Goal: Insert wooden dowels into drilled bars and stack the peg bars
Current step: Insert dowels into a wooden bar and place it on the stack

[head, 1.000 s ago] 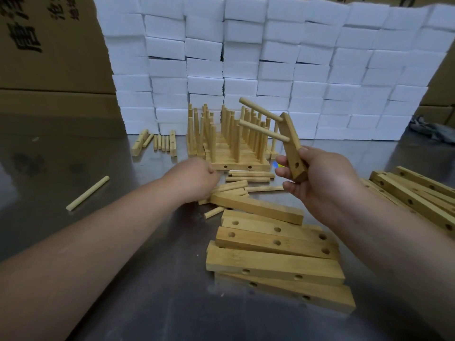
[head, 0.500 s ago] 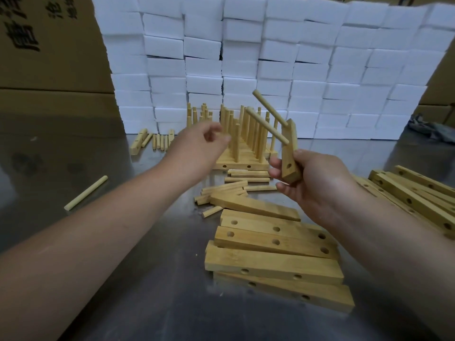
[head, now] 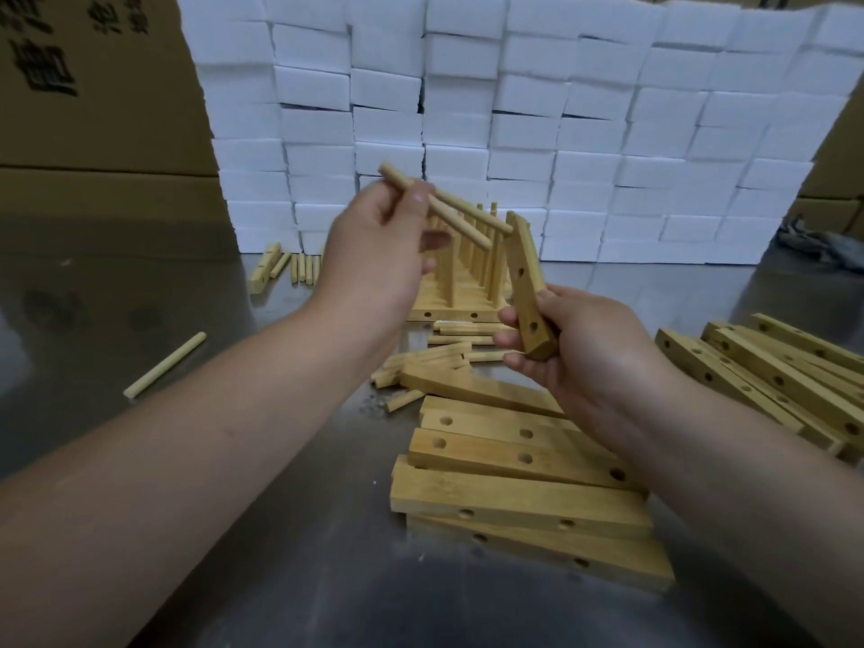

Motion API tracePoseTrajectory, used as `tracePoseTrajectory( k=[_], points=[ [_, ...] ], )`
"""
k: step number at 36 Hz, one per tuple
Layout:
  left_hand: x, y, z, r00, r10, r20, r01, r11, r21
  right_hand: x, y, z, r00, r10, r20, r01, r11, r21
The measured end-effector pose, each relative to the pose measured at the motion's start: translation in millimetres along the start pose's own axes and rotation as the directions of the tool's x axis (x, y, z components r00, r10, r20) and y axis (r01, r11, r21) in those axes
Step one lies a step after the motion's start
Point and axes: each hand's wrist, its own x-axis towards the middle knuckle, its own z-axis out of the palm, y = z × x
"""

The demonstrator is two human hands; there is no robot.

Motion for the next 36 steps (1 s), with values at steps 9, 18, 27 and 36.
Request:
tracePoseTrajectory(
  k=[9, 18, 27, 36],
  points=[
    [-9.8, -14.2, -7.6, 0.916, 0.088, 0.391, -0.341, 0.686, 0.643, 1.3, 1.3, -1.5, 0.999, -0.033, 0.003, 0.033, 0.999, -0.033],
    [-2.4, -13.3, -7.3, 0.888, 0.029, 0.460, -0.382, 0.602, 0.701, -1.1, 2.6, -1.5, 0.999, -0.044, 0.018, 0.045, 0.996, -0.080],
    [3.3, -8.7, -14.0, 0.944, 0.074, 0.323, -0.259, 0.773, 0.579, -0.1, 0.4, -4.7, 0.995, -0.102, -0.003, 0.100, 0.979, -0.177],
    [-0.4, -11.5, -14.5, 0.910, 0.087, 0.405, -0.351, 0.681, 0.642, -0.5, -0.5, -5.0, 0.993, -0.111, -0.036, 0.102, 0.976, -0.192]
  ],
)
